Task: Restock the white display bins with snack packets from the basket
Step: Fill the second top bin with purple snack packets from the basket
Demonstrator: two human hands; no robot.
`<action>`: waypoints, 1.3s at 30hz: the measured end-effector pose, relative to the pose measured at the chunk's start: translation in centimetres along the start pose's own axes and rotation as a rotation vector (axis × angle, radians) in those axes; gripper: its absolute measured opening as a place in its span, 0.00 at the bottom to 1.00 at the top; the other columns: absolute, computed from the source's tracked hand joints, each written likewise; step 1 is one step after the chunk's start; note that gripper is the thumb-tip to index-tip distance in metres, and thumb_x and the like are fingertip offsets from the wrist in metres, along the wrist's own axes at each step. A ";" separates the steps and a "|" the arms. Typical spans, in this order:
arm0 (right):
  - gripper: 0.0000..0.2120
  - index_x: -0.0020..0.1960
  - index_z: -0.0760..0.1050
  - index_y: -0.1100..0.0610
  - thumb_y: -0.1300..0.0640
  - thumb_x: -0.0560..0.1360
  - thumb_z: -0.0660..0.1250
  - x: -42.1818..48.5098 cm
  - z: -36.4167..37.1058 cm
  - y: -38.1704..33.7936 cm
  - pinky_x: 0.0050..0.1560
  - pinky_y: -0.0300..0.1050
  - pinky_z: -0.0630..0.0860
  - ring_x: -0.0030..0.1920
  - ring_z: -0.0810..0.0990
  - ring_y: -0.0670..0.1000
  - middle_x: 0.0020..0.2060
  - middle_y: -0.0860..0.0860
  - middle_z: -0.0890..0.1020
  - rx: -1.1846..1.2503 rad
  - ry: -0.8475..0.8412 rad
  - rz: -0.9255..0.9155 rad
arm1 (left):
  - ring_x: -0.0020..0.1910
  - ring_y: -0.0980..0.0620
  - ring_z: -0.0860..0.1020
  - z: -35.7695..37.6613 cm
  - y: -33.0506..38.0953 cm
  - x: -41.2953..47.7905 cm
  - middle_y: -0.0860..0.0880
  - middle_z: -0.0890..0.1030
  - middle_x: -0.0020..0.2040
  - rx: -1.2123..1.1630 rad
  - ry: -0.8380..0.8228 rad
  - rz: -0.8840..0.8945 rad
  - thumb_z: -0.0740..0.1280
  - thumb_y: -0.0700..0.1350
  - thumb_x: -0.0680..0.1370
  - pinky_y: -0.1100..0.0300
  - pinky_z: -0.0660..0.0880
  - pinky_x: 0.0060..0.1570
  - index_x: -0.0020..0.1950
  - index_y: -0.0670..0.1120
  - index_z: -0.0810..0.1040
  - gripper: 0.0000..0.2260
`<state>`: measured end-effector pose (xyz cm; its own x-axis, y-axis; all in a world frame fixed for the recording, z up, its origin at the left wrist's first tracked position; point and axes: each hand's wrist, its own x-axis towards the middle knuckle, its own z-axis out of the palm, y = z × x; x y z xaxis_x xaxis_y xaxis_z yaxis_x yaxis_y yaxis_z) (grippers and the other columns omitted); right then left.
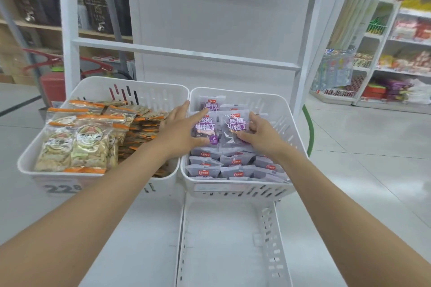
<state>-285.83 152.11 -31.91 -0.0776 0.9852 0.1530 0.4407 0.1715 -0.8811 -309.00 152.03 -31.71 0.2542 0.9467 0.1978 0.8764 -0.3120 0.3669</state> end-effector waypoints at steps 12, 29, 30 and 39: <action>0.28 0.71 0.70 0.50 0.48 0.73 0.73 -4.2 1.4 -0.6 0.74 0.46 0.55 0.75 0.56 0.50 0.75 0.50 0.61 -0.368 0.159 -0.112 | 0.74 0.45 0.59 0.1 1.2 -2.4 0.47 0.61 0.76 0.041 0.257 -0.021 0.71 0.64 0.71 0.47 0.60 0.71 0.78 0.55 0.60 0.40; 0.18 0.65 0.75 0.54 0.55 0.75 0.70 -31.4 18.5 2.4 0.52 0.38 0.68 0.54 0.75 0.48 0.62 0.51 0.75 -0.445 -0.375 -0.009 | 0.44 0.50 0.77 4.9 -5.8 -37.4 0.49 0.78 0.54 -0.425 -0.040 -0.404 0.75 0.47 0.73 0.53 0.77 0.49 0.58 0.47 0.78 0.15; 0.20 0.66 0.74 0.54 0.54 0.75 0.70 -32.2 19.6 3.1 0.53 0.39 0.69 0.56 0.75 0.49 0.64 0.51 0.75 -0.474 -0.447 0.022 | 0.45 0.50 0.77 5.1 -7.0 -38.9 0.48 0.78 0.55 -0.402 -0.038 -0.436 0.75 0.47 0.73 0.54 0.77 0.51 0.57 0.47 0.79 0.15; 0.30 0.73 0.68 0.55 0.48 0.74 0.71 -35.3 33.0 5.2 0.68 0.51 0.68 0.69 0.70 0.54 0.70 0.52 0.71 -0.542 -0.793 -0.063 | 0.42 0.53 0.78 4.7 -12.7 -45.6 0.51 0.80 0.53 -0.392 0.046 -0.510 0.75 0.45 0.73 0.56 0.76 0.50 0.56 0.49 0.80 0.13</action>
<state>-310.33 118.22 -56.62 -0.6094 0.7213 -0.3292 0.7530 0.3966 -0.5250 -329.76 113.19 -49.62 -0.1802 0.9821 -0.0539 0.6660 0.1622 0.7281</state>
